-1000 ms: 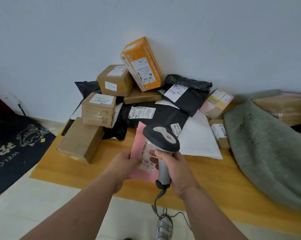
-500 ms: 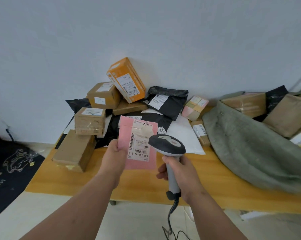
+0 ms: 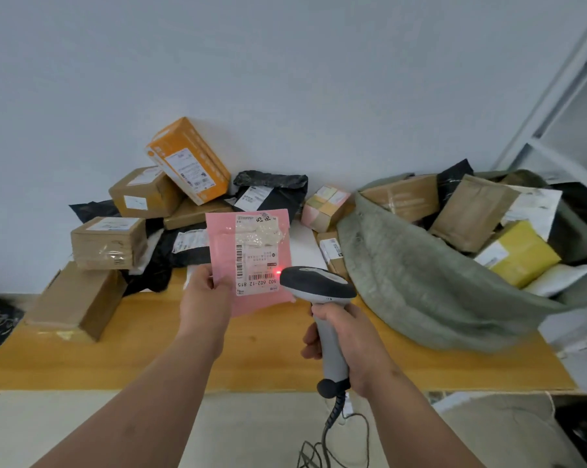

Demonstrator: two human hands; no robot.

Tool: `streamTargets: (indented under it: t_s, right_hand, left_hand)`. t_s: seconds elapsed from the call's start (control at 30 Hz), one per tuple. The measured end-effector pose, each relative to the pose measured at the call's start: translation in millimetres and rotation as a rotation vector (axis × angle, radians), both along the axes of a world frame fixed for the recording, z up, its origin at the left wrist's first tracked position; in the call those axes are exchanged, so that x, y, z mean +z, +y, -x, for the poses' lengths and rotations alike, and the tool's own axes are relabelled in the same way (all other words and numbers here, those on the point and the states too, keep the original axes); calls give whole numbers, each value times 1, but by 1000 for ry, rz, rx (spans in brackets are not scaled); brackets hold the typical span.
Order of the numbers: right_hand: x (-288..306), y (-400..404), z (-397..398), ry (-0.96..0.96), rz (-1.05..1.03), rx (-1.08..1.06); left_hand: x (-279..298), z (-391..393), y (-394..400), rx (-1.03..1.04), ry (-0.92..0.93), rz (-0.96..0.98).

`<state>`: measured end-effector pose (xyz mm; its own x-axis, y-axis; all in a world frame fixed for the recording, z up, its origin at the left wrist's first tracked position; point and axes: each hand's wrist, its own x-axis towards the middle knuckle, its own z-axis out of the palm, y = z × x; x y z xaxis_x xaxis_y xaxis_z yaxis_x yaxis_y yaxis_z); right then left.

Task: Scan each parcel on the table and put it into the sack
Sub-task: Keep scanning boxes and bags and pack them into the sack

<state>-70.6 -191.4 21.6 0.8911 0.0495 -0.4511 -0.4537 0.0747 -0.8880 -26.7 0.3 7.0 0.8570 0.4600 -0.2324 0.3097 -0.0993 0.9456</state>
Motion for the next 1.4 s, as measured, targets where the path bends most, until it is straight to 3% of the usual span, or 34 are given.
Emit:
streamTargets:
  t_s: [0.63, 1.4]
  right_hand:
    - [-2, -89, 2, -14, -19, 4]
    - [-1, -63, -41, -28, -21, -162]
  left_hand:
    - [6, 2, -92, -19, -47, -18]
    - [7, -70, -74, -181, -45, -86]
